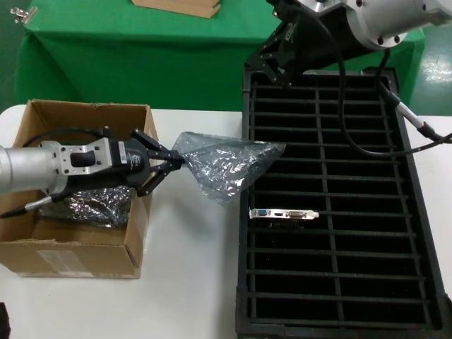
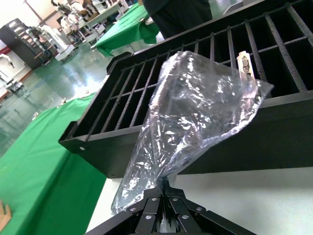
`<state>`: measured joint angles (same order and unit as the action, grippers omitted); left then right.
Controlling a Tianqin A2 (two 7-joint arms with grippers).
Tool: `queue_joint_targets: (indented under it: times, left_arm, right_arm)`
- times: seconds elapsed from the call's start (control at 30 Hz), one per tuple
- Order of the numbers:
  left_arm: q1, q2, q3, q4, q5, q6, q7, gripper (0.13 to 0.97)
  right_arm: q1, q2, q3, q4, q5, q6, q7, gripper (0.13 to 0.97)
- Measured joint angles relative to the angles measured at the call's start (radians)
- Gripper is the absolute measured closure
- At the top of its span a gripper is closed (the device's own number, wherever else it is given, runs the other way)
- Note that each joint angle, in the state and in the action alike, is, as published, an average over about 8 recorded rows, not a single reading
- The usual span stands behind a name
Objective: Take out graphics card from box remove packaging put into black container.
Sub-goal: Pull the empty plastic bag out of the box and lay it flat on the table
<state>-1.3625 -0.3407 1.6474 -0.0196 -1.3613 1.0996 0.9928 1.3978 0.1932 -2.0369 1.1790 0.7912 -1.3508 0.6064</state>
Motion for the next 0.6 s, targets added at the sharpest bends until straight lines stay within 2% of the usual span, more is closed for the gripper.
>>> queue_joint_targets:
  times: [0.23,0.47,0.6]
  left_arm:
    - [-0.013,-0.013,0.016,-0.010,0.015,0.022,-0.009,0.933]
    - [-0.008,-0.022,0.039,-0.035,0.036,0.042,-0.034,0.854]
    - [0.015,-0.028,0.049,-0.085,0.040,0.064,-0.058,0.803]
  right_arm:
    - [-0.010,-0.006,0.007,0.001,-0.009,-0.003,-0.001,0.960]
    - [-0.025,-0.016,0.009,0.013,-0.011,-0.016,0.003,0.960]
    - [-0.034,-0.020,0.009,0.022,-0.010,-0.026,0.006,0.961]
